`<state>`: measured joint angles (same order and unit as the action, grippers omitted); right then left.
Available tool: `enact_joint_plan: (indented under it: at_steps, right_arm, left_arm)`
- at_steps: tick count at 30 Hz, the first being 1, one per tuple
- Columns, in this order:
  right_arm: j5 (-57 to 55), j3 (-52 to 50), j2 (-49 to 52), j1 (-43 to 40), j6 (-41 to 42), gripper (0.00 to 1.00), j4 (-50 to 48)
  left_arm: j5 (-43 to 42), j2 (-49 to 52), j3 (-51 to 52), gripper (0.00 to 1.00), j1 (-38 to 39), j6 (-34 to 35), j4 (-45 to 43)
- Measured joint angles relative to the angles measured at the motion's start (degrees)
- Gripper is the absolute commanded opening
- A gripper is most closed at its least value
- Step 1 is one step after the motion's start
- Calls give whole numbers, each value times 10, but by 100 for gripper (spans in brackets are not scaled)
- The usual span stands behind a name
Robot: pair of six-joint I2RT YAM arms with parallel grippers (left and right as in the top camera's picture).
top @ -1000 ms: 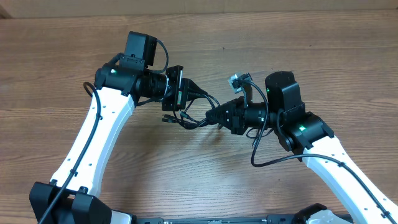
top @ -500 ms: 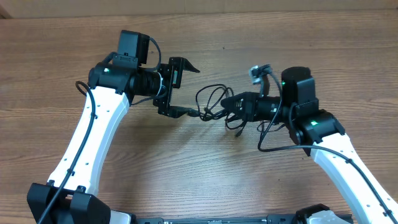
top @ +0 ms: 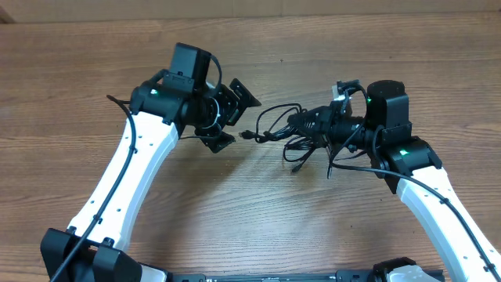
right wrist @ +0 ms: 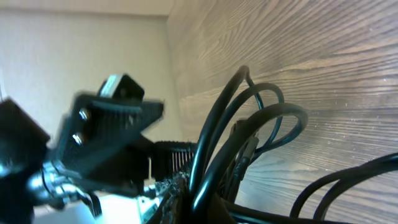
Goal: Untangle cables
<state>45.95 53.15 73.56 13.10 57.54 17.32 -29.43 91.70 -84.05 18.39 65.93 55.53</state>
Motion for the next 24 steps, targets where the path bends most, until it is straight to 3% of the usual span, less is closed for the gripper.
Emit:
enact_joint_plan:
  at_steps: [4, 5, 8, 9, 12, 15, 24]
  right_arm:
    - [-28, 0, 0, 0, 53, 4, -2]
    - [-36, 0, 0, 0, 66, 4, -2]
    - [-66, 0, 0, 0, 95, 4, -12]
    - [-73, 0, 0, 0, 101, 4, -18]
    - [-87, 0, 0, 0, 119, 4, -41]
    - [-92, 0, 0, 0, 128, 4, -56]
    - [-96, 0, 0, 18, 129, 4, -84]
  left_arm:
    - [6, 0, 0, 80, 4, 40, 4]
    - [6, 0, 0, 94, 4, 49, 6]
    - [-7, 0, 0, 100, 4, 100, 18]
    - [-17, 0, 0, 99, 4, 113, 17]
    - [-49, 0, 0, 84, 4, 147, 17]
    - [-80, 0, 0, 78, 11, 180, 17]
    - [-96, 0, 0, 77, 27, 227, 17]
